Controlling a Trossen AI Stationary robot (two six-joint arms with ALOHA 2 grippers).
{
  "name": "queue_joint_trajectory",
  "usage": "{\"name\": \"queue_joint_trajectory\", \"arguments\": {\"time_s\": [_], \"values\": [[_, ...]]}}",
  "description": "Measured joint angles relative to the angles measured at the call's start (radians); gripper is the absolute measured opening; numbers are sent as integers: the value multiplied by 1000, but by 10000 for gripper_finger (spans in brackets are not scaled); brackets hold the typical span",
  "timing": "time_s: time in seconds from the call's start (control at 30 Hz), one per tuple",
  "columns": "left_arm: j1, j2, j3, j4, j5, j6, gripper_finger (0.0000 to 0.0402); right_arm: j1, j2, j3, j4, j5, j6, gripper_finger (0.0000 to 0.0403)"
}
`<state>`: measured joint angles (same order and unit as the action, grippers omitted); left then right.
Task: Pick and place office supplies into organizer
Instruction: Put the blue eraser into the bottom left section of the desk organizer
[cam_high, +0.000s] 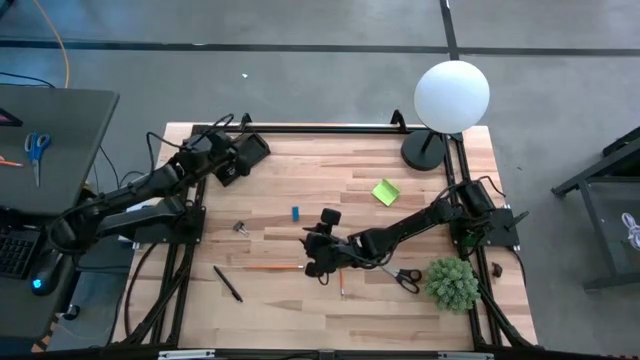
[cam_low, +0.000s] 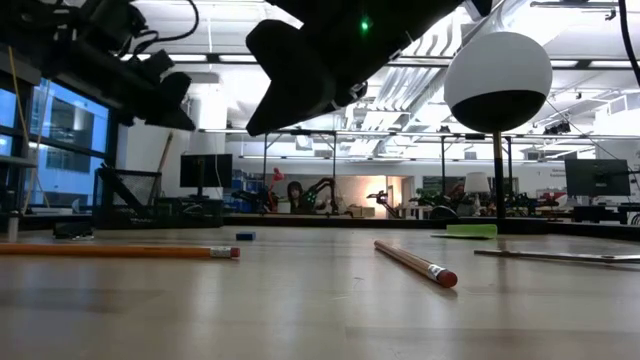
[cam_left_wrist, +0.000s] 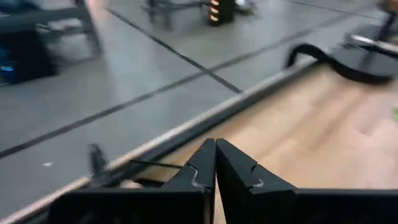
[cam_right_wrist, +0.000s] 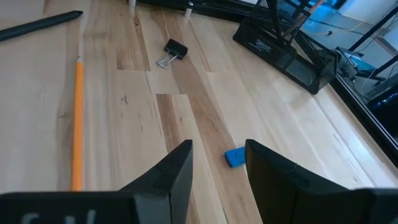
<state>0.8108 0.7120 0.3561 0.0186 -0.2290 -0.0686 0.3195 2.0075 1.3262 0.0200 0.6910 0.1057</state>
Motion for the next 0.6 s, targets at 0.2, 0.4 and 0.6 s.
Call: {"name": "queue_joint_trajectory", "arguments": {"time_s": [0.2,0.4,0.6], "values": [[1,2,1,-55,-220,-32,1,-1,0,0,-23,2,16,138],[0,-3,0,-94,-206,-63,0,2,0,0,-38,2,27,138],[0,-54,7,-93,-66,-119,0,2,0,0,-38,13,28,138]]}}
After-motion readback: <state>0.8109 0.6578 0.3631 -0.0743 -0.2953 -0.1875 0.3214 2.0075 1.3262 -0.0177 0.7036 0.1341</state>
